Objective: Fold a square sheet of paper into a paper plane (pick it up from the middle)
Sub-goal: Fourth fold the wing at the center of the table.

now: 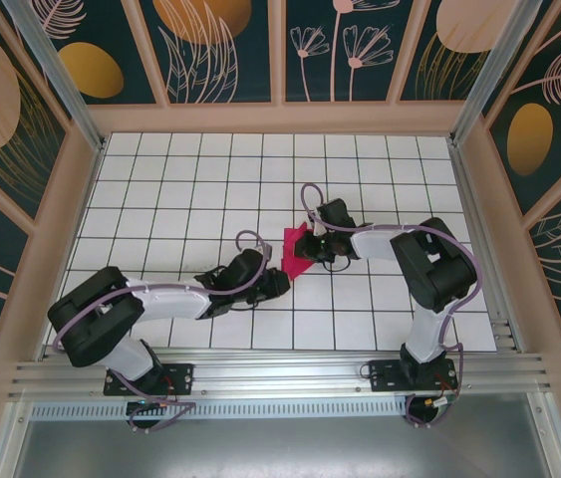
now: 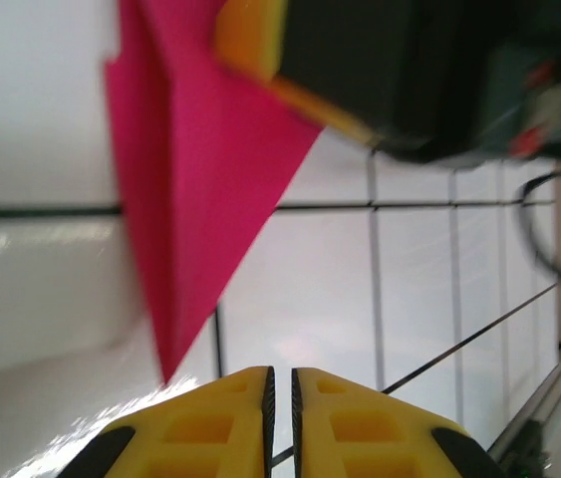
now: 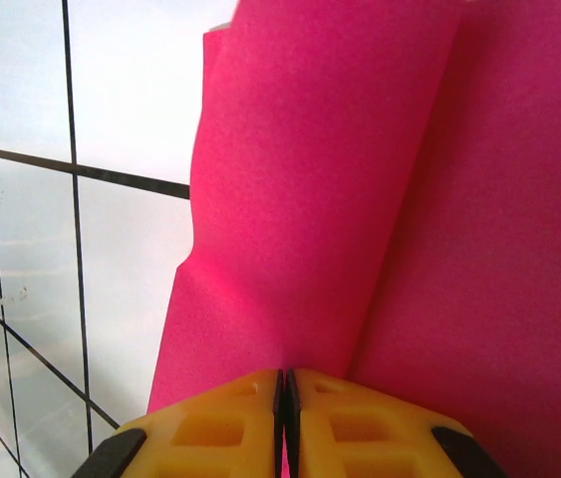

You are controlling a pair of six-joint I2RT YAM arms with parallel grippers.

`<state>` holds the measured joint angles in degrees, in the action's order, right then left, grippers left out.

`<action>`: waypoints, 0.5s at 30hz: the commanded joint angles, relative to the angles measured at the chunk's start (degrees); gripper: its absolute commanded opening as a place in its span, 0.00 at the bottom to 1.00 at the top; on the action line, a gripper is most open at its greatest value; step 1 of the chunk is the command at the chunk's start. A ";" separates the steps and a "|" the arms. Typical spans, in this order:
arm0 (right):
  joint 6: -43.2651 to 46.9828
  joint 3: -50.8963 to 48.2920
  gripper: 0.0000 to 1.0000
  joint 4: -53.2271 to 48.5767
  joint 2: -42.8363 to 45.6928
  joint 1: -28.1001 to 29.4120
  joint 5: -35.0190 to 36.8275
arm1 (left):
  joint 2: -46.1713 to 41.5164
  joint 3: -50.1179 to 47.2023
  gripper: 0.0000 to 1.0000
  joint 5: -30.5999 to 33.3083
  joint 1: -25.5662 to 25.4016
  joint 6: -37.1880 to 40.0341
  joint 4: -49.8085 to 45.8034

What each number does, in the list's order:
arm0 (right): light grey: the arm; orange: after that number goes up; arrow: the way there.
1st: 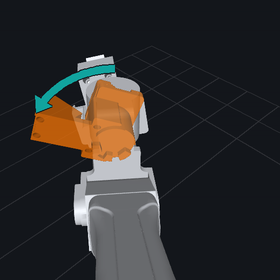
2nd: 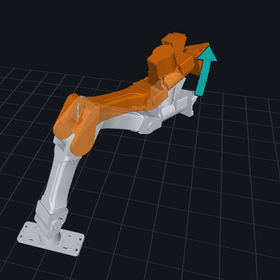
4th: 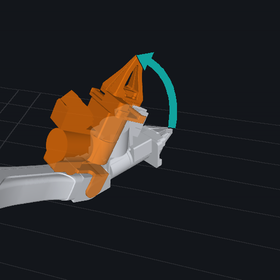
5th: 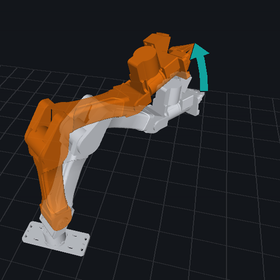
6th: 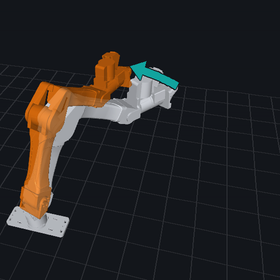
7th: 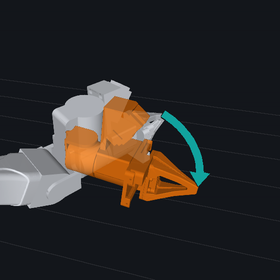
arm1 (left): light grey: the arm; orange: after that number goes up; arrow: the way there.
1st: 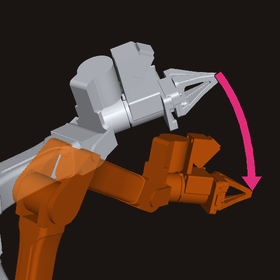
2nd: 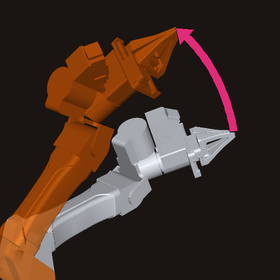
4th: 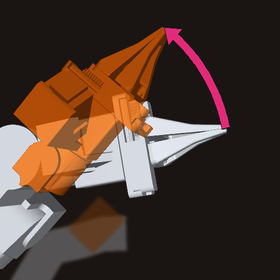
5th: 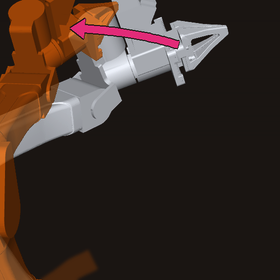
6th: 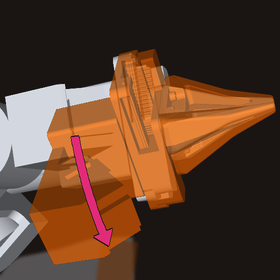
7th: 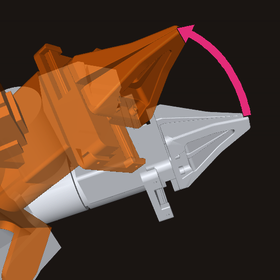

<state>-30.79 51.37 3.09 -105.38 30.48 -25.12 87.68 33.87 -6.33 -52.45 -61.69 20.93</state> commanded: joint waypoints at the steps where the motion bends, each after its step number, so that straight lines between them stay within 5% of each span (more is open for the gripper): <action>1: -0.33 -1.59 0.13 -3.25 -4.31 0.14 4.91 | 0.04 2.47 0.16 3.77 1.34 1.32 2.61; 15: -0.33 -1.10 0.13 -3.67 -3.95 0.11 4.81 | 12.77 8.98 0.12 3.83 2.88 2.45 1.10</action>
<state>-30.81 51.40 3.27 -105.43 30.48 -25.15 99.24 42.04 -2.39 -49.95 -60.25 22.44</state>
